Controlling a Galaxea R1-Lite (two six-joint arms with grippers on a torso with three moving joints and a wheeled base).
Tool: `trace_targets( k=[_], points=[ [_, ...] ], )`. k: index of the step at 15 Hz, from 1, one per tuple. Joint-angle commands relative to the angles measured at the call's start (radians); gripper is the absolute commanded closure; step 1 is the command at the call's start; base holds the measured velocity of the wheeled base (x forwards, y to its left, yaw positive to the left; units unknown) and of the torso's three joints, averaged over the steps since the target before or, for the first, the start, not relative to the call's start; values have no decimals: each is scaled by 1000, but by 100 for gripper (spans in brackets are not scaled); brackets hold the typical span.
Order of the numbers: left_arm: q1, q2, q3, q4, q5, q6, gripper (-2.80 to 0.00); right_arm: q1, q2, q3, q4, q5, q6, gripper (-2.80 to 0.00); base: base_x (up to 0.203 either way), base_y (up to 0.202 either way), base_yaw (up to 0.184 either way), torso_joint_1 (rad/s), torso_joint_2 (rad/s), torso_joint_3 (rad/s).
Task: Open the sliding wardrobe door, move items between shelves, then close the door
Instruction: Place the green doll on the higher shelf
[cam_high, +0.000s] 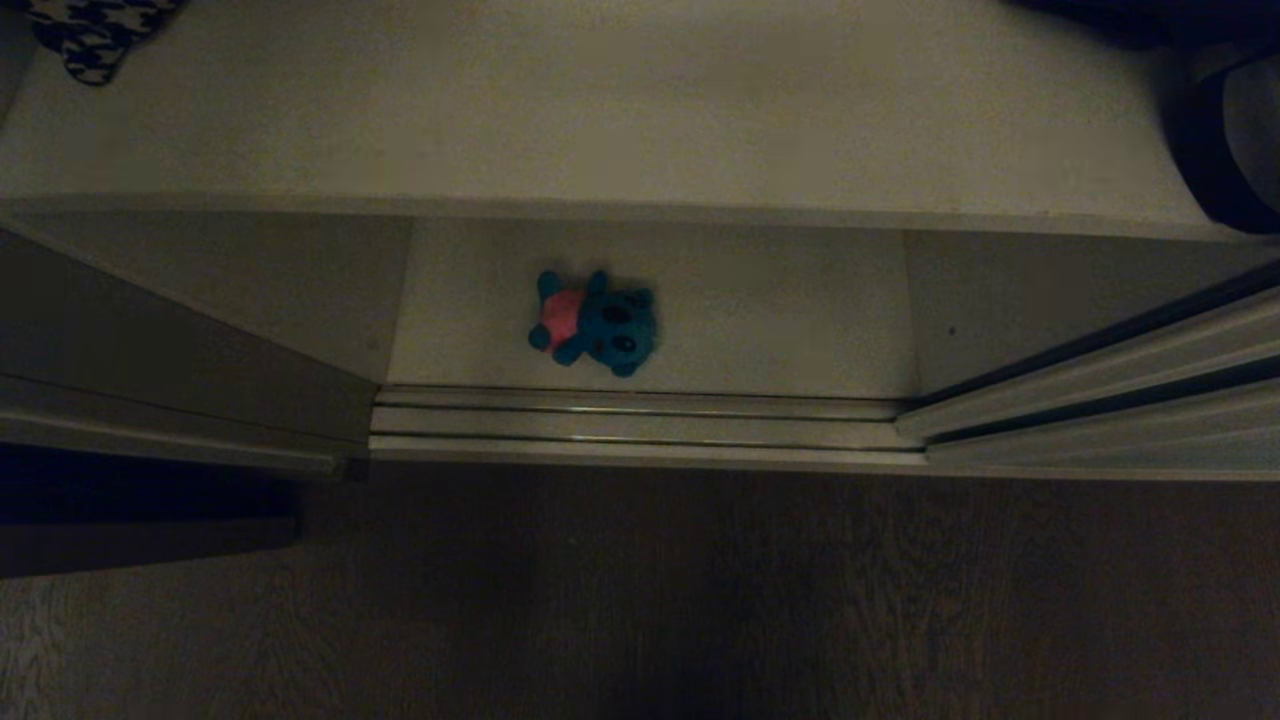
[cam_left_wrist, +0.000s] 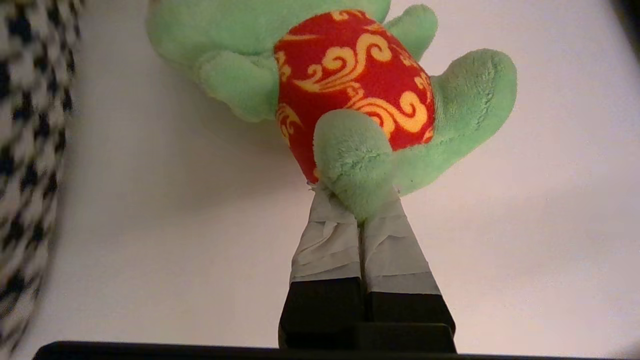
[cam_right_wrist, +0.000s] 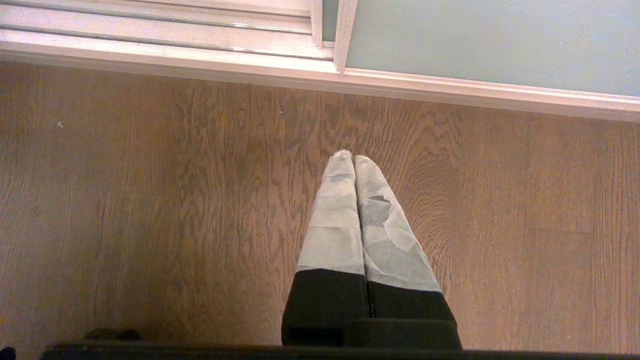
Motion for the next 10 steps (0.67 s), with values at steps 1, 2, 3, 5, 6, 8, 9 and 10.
trace_targets(
  k=[1, 2, 3, 5, 6, 8, 9, 10],
  points=[
    [-2, 44, -2, -53, 16, -4, 0, -1, -3, 0, 0, 1, 0, 0, 0, 0, 0, 0, 0, 0],
    [-1, 51, -3, -62, 37, -2, 0, 0, -3, 0, 0, 1, 0, 0, 0, 0, 0, 0, 0, 0],
    [-1, 50, -3, -66, 39, 0, 0, 0, -3, 0, 0, 1, 0, 0, 0, 0, 0, 0, 0, 0],
    [4, 48, -4, -63, 39, 26, 0, 0, -3, 0, 0, 1, 0, 0, 0, 0, 0, 0, 0, 0],
    [13, 49, -4, -64, 39, 36, 0, 0, -3, 0, 0, 1, 0, 0, 0, 0, 0, 0, 0, 0],
    [33, 50, -3, -62, 36, 40, 0, 0, -3, 0, 0, 1, 0, 0, 0, 0, 0, 0, 0, 0],
    [39, 48, -1, -56, 37, 42, 0, -1, -3, 0, 0, 1, 0, 0, 0, 0, 0, 0, 0, 0],
    [47, 47, -1, -58, 39, 42, -280, 1, -3, 0, 0, 1, 0, 0, 0, 0, 0, 0, 0, 0]
  ],
)
